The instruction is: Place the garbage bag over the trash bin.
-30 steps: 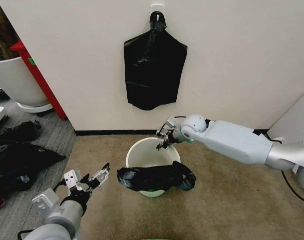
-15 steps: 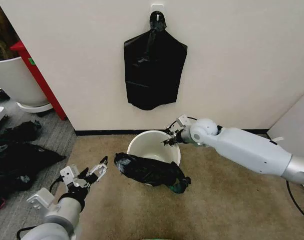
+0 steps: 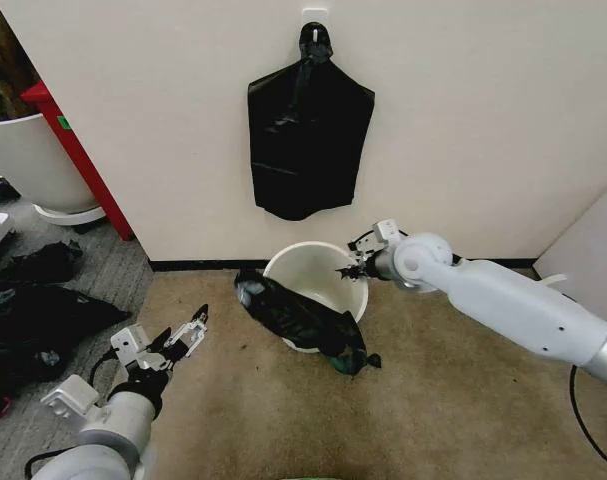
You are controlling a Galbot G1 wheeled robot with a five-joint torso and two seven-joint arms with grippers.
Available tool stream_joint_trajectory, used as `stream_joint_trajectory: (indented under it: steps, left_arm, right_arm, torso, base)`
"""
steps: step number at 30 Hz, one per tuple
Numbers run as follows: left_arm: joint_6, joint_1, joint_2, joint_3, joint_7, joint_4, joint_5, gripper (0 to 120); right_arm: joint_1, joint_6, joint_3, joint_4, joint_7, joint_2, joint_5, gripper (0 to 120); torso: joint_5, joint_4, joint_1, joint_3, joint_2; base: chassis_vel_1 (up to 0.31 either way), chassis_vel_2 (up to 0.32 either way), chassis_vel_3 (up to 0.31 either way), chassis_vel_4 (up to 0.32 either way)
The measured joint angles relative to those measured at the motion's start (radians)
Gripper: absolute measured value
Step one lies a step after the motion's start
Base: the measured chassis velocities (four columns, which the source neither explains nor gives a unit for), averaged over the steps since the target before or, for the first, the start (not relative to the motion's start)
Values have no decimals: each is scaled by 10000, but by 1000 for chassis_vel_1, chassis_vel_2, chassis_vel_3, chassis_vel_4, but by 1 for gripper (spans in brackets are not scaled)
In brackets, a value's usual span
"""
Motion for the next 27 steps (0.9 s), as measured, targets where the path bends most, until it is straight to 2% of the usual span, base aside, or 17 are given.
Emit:
stream_joint_trajectory:
  steps: [2, 5, 10, 12, 14, 17, 27]
  left_arm:
    - [97, -45, 101, -168, -4, 0, -117, 100]
    - [162, -115, 189, -316, 0, 0, -258, 100]
    - [244, -489, 405, -557, 113, 0, -515, 100]
    - [244, -522, 409, -550, 153, 0, -511, 100]
    - [242, -635, 431, -437, 223, 0, -464, 100]
    - [240, -775, 470, -296, 344, 0, -360, 100]
    - [257, -1237, 826, -157, 571, 0, -310, 100]
  right_arm:
    - [-235, 6, 547, 405, 874, -114, 951, 0]
    - [-381, 12, 851, 638, 1441, -181, 1523, 0]
    - [-1297, 99, 2252, 1655, 4579, -211, 3671, 0]
    - [-1428, 211, 2409, 1824, 5030, -167, 3914, 0]
    - [-1919, 875, 2850, 2327, 6343, 11, 4533, 0]
    - [-2583, 2041, 3153, 2805, 7645, 296, 4740, 0]
    - [-3480, 4067, 3515, 3214, 9142, 931, 4683, 0]
  torso:
    - [0, 2, 0, -1, 0]
    - [0, 3, 0, 0, 0]
    - [-2, -1, 0, -1, 0]
    - [-2, -1, 0, 0, 0]
    - [-1, 3, 0, -1, 0]
    - [0, 0, 0, 0, 0]
    - [-2, 0, 0, 0, 0]
  base:
    - [0, 0, 0, 0]
    - [0, 0, 0, 0]
    - [0, 0, 0, 0]
    - [0, 0, 0, 0]
    - [0, 0, 0, 0]
    - [0, 0, 0, 0]
    - [0, 0, 0, 0]
